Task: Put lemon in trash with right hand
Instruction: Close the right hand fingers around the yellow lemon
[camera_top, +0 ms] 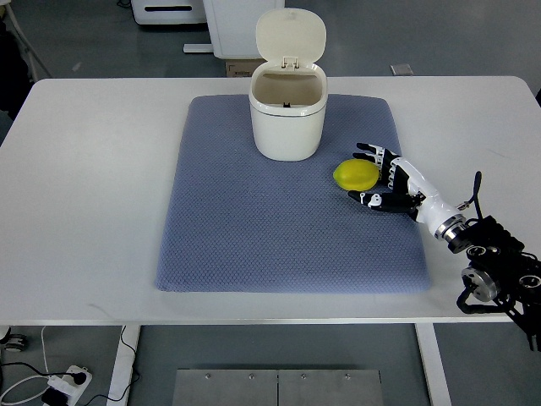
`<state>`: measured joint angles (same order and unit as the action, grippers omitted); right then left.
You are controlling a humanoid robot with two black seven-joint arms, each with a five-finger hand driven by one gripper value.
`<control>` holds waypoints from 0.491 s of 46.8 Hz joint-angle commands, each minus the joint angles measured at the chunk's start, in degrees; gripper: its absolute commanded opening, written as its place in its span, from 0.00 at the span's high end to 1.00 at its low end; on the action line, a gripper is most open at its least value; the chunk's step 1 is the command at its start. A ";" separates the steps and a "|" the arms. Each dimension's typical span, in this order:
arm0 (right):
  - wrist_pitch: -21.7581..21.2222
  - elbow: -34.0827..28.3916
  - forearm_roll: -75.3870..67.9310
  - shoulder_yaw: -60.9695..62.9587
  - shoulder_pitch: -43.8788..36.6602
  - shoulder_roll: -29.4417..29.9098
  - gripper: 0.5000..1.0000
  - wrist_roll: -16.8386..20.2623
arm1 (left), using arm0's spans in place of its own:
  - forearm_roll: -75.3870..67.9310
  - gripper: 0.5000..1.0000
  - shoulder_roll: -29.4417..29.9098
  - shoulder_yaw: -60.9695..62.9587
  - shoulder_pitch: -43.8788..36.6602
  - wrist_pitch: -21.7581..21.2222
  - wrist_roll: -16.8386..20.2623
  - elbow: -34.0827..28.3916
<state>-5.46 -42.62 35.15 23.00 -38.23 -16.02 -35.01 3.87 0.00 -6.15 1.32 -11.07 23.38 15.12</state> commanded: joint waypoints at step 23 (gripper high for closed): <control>-0.07 0.43 0.01 -0.68 -0.10 -0.06 0.75 0.01 | 0.00 0.00 0.00 0.00 0.00 0.00 0.00 0.00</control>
<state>-5.45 -42.10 35.15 22.37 -38.34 -16.02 -35.00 3.87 0.00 -6.15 1.31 -11.07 23.38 15.12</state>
